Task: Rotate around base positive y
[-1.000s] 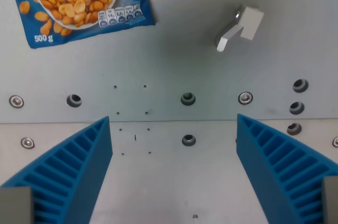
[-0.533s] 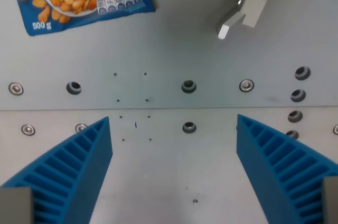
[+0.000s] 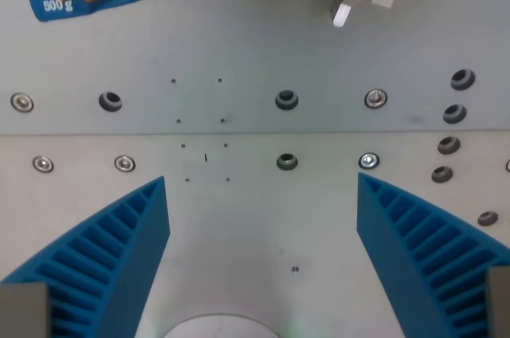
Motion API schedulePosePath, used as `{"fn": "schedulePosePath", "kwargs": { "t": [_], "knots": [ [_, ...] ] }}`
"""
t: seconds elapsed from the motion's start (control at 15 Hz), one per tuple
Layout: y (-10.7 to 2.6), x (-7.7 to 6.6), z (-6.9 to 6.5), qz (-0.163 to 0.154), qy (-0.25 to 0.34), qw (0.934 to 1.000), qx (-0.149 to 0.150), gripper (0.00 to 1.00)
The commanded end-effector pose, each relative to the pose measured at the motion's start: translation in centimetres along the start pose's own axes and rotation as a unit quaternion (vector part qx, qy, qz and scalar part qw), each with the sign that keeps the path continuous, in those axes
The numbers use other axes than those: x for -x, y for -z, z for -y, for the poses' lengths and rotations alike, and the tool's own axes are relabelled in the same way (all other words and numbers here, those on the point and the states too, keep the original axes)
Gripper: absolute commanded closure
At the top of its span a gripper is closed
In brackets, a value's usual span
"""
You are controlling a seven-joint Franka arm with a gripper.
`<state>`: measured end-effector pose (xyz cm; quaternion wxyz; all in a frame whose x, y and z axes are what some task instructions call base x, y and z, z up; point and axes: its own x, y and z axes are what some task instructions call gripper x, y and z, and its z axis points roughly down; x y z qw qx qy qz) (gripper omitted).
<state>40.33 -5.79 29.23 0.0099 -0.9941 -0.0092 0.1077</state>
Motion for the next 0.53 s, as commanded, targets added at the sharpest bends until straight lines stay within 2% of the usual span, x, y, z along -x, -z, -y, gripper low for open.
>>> {"fn": "schedulePosePath", "kwargs": {
  "t": [0.07, 0.53],
  "knots": [
    [0.78, -0.53, 0.02, 0.118, -0.003, 0.9930, 0.007, 0.00],
    [0.78, -0.53, 0.02, 0.164, -0.004, 0.9864, 0.006, 0.00]
  ]
}}
